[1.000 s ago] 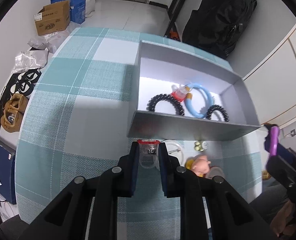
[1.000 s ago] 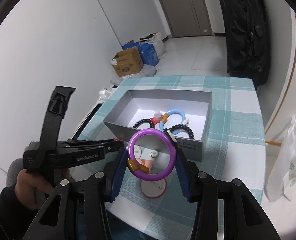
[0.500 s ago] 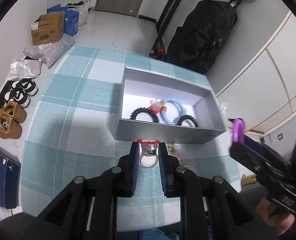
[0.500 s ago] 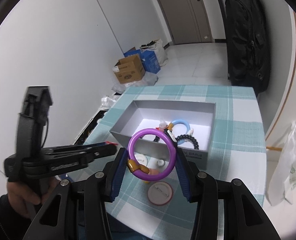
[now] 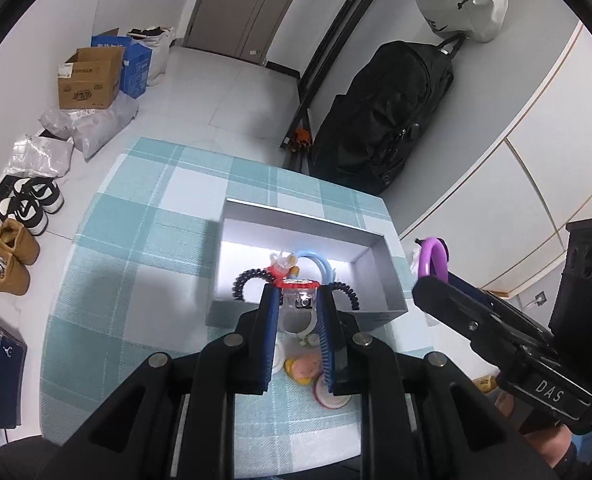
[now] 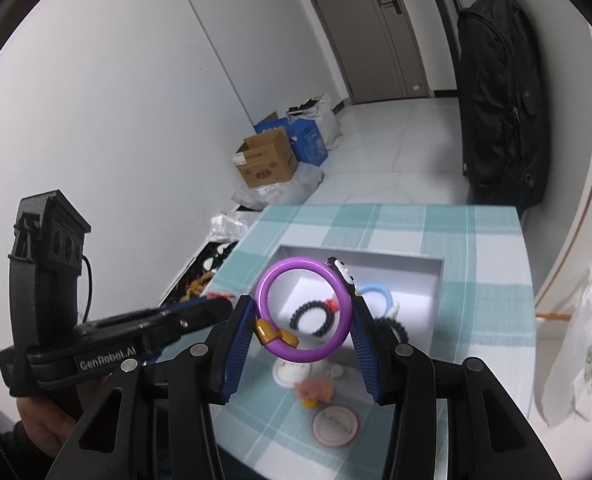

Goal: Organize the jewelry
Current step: 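Carry the purple ring and red clip into the grey box and open both grippers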

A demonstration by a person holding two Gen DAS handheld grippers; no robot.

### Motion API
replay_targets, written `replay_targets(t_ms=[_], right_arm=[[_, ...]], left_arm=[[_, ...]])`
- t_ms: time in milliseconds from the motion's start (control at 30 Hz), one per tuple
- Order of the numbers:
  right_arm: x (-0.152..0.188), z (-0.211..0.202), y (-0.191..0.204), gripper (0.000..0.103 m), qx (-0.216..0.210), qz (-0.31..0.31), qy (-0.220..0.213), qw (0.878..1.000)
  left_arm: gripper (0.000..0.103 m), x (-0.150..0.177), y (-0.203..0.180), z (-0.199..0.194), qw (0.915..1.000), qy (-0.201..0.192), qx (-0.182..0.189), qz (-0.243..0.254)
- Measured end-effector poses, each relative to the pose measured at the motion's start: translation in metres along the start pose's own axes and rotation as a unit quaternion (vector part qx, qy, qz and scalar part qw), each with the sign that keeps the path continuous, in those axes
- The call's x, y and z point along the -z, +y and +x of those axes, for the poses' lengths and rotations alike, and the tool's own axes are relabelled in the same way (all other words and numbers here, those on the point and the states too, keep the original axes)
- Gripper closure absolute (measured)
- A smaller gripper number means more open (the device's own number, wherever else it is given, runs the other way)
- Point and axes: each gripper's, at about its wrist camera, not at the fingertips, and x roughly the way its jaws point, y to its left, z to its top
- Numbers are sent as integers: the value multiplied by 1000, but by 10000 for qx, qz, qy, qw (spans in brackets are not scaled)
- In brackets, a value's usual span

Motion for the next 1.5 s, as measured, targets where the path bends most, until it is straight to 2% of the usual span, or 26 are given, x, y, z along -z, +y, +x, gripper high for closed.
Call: replay_targets(t_ms=[200, 500, 967, 1133, 1500], right_arm=[[-6, 11, -13, 57, -174, 379, 45, 9991], [-14, 25, -32, 57, -227, 828, 84, 9963], [-16, 50, -46, 57, 169, 770, 396, 9961], [-13, 55, -47, 57, 190, 782, 508, 9955], [-9, 58, -51, 55, 330, 877, 560, 9940]], left_arm=[[89, -10, -7, 6, 9998, -43, -80, 180], [89, -22, -8, 30, 9998, 172, -52, 9], [89, -31, -10, 60, 9985, 528, -69, -132], [89, -30, -10, 68, 9975, 671, -36, -208], [89, -32, -9, 70, 9976, 642, 32, -269]])
